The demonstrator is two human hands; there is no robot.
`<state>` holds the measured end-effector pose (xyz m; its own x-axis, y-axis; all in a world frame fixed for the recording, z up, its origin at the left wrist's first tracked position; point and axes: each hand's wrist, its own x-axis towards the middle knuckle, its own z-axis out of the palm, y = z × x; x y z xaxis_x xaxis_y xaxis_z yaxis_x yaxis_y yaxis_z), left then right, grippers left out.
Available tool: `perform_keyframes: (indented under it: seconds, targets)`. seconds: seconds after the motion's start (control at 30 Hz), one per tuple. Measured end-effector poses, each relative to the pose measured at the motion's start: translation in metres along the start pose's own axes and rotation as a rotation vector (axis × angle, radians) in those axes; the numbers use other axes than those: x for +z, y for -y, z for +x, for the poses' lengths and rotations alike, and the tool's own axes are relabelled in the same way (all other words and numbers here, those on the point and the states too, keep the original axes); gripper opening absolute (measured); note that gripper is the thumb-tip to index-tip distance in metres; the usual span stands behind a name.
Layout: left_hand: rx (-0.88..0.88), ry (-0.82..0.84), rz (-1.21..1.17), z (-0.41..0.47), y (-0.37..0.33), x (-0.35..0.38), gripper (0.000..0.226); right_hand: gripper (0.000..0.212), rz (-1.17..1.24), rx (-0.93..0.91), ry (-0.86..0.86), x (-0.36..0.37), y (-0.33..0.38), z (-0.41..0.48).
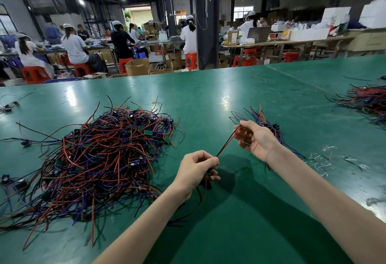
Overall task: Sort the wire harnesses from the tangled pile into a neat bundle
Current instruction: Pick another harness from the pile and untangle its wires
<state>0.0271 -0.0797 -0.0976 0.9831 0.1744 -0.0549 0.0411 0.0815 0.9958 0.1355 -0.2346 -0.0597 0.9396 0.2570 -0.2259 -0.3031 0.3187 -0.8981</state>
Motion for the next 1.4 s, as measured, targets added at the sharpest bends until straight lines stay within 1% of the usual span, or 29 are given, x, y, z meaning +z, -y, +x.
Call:
perform_keyframes:
  seconds: [0.1,0.17,0.3,0.43,0.5,0.6,0.63,0.67,0.7,0.73,0.83,0.9,0.97,1.03,1.1,1.17,1.2,1.3,1.4]
  targets:
    - [0.002,0.003,0.004,0.0,0.0,0.0,0.021,0.024,0.041,0.013,0.011,-0.001,0.0,0.001]
    - [0.002,0.0,-0.002,0.0,-0.001,-0.001,0.021,0.022,0.024,-0.003,0.0,-0.001,0.0,0.001]
    - [0.011,0.006,-0.018,0.001,-0.002,-0.001,0.02,0.016,-0.075,-0.117,-0.067,-0.002,0.0,0.004]
    - [0.013,0.0,-0.027,0.002,-0.002,-0.001,0.019,0.007,-0.23,-0.332,-0.153,-0.006,-0.004,0.009]
    - [0.015,0.002,-0.026,0.004,-0.002,-0.002,0.019,0.008,-0.428,-0.509,-0.193,-0.009,-0.006,0.011]
    - [0.012,0.001,-0.035,0.005,-0.001,-0.002,0.019,0.01,-0.794,-0.825,-0.266,-0.012,-0.009,0.01]
    - [0.009,-0.002,-0.04,0.005,0.0,-0.002,0.02,0.011,-0.852,-0.891,-0.276,-0.012,-0.01,0.01]
    - [0.007,-0.006,-0.046,0.005,0.0,-0.003,0.021,0.012,-0.871,-0.913,-0.277,-0.012,-0.01,0.01]
    - [0.007,-0.008,-0.052,0.006,0.0,-0.003,0.021,0.013,-0.855,-0.888,-0.27,-0.012,-0.01,0.011]
    - [0.009,-0.01,-0.058,0.006,0.001,-0.004,0.022,0.014,-0.798,-0.819,-0.257,-0.012,-0.009,0.012]
    - [0.021,-0.008,-0.057,0.007,0.001,-0.004,0.021,0.019,-0.462,-0.515,-0.22,-0.009,-0.005,0.013]
    - [0.025,-0.004,-0.049,0.007,0.0,-0.004,0.02,0.018,-0.244,-0.324,-0.174,-0.007,-0.002,0.014]
    - [0.027,-0.003,-0.05,0.006,-0.001,-0.004,0.02,0.018,-0.036,-0.133,-0.079,-0.006,0.001,0.014]
    - [0.026,0.001,-0.059,0.005,-0.002,-0.003,0.02,0.022,0.161,0.052,0.035,-0.007,0.003,0.013]
    - [0.029,0.004,-0.059,0.004,-0.003,-0.004,0.02,0.025,0.294,0.16,0.105,-0.009,0.003,0.013]
    - [0.035,0.004,-0.057,0.004,-0.004,-0.005,0.019,0.024,0.3,0.163,0.1,-0.009,0.002,0.014]
    - [0.035,0.005,-0.056,0.003,-0.004,-0.005,0.019,0.022,0.242,0.121,0.067,-0.009,0.001,0.014]
    - [0.032,0.02,-0.039,0.002,-0.004,-0.005,0.018,0.015,-0.058,-0.138,-0.086,-0.008,-0.003,0.016]
    - [0.027,0.045,-0.013,0.001,-0.004,-0.006,0.016,0.013,-0.372,-0.417,-0.161,-0.01,-0.008,0.018]
